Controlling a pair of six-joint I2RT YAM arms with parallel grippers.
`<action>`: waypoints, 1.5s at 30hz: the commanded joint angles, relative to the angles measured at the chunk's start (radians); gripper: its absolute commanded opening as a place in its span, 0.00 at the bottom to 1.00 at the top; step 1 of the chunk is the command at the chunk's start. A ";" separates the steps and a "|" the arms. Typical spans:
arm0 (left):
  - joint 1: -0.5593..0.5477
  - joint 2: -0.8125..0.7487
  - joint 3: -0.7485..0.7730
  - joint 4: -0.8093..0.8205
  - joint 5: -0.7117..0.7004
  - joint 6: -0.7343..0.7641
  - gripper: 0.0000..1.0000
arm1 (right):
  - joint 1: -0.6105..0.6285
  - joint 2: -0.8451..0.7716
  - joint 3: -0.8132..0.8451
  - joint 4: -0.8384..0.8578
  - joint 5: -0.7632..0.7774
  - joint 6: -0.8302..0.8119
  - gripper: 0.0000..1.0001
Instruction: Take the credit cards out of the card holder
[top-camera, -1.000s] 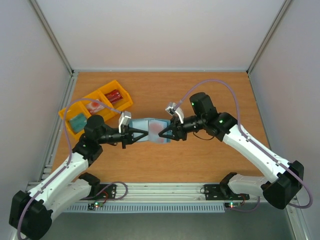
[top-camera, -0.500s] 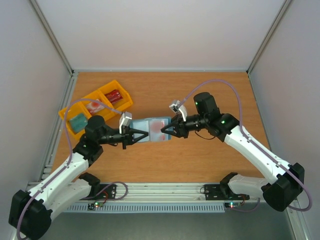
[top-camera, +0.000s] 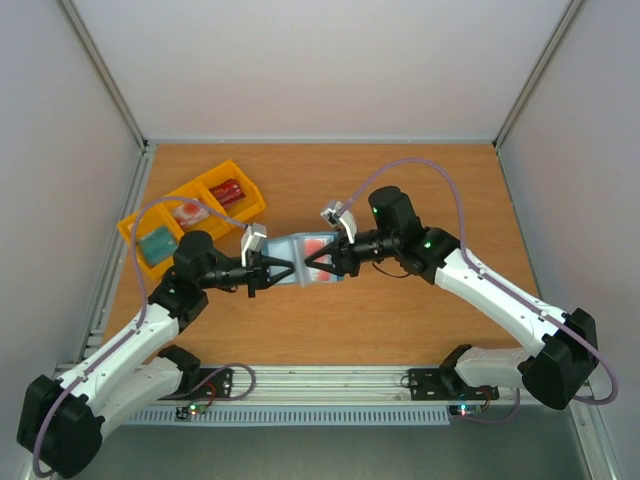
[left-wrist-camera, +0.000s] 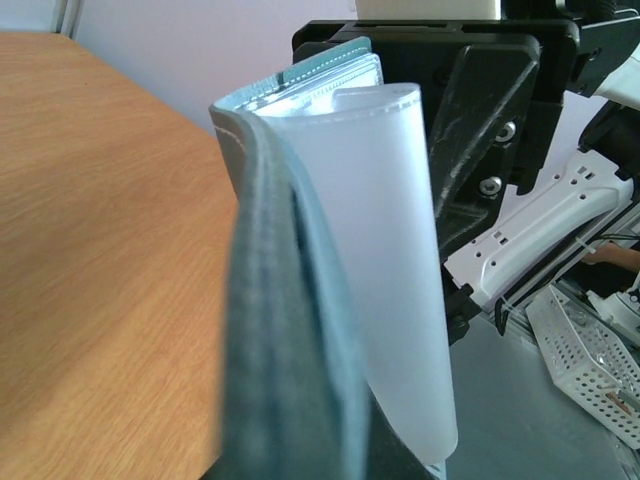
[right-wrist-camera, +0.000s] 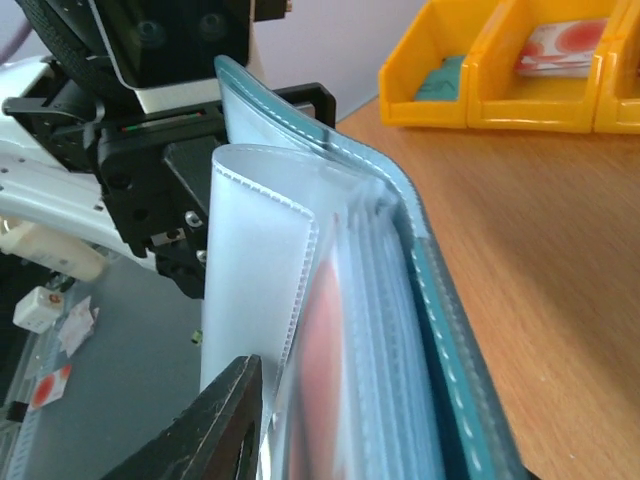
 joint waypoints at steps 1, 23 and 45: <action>-0.017 -0.010 0.010 0.084 0.009 0.023 0.00 | 0.013 0.022 0.003 0.098 -0.068 0.056 0.34; -0.024 0.001 0.030 0.049 -0.119 0.019 0.98 | 0.068 -0.019 0.091 -0.092 0.214 0.097 0.01; -0.050 0.015 0.044 0.055 -0.065 0.032 0.00 | -0.024 -0.126 0.053 -0.197 0.093 -0.038 0.22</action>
